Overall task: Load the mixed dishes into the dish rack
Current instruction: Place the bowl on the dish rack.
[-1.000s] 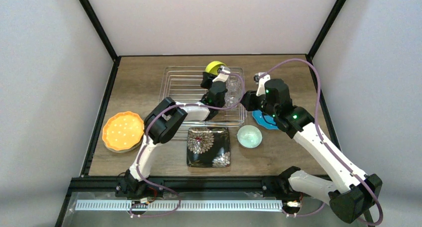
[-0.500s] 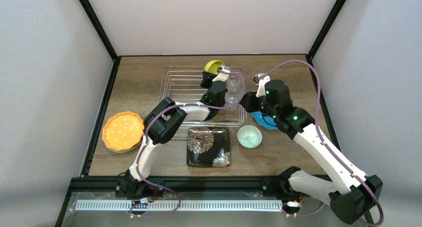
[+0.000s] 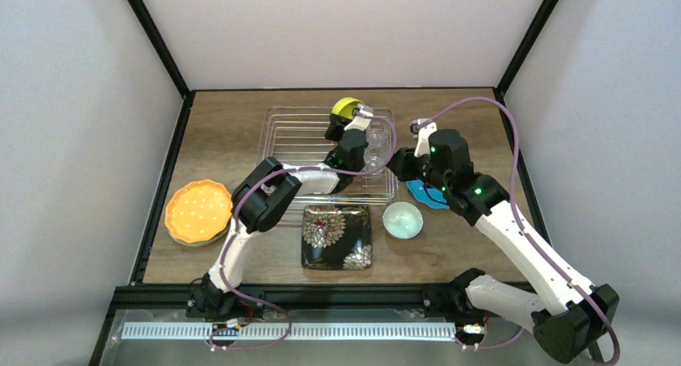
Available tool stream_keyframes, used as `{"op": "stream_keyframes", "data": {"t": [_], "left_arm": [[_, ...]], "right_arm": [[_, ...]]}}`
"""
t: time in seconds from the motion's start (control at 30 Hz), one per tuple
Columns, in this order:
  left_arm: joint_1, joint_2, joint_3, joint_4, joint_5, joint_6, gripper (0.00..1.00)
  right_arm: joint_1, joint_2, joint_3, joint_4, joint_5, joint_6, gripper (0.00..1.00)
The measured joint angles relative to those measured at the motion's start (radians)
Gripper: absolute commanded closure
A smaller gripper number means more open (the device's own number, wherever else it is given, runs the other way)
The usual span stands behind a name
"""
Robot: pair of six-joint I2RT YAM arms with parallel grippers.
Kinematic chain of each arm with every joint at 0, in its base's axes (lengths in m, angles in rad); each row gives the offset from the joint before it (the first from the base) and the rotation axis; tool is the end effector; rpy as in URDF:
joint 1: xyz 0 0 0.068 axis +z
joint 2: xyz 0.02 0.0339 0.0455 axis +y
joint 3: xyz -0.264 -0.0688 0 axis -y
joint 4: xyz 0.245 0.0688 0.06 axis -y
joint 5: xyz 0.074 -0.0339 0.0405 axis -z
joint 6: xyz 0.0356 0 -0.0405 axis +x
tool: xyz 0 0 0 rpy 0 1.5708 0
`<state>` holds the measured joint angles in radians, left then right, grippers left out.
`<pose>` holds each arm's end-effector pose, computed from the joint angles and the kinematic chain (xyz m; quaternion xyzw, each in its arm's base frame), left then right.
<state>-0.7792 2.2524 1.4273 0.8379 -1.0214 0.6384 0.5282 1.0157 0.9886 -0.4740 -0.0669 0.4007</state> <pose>0.3694 -0.3222 0.1804 0.1349 0.6917 0.2989 0.6434 0.1918 0.1147 0.3386 -0.0718 0.8570 0.2539 0.4426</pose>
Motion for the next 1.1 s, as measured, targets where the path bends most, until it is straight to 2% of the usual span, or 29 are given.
{"op": "stream_keyframes", "data": {"t": [0.37,0.9,1.1], "left_arm": [[-0.003,0.000,0.046,-0.040,0.003,-0.010,0.97],[-0.005,0.000,0.047,-0.040,0.002,0.013,0.97],[-0.006,0.000,0.053,-0.050,0.004,0.042,0.97]], "right_arm": [[0.003,-0.015,0.000,0.000,0.002,0.003,0.31],[0.004,-0.026,-0.004,0.001,0.004,0.021,0.31],[0.004,-0.072,-0.053,0.029,0.010,0.033,0.31]]}}
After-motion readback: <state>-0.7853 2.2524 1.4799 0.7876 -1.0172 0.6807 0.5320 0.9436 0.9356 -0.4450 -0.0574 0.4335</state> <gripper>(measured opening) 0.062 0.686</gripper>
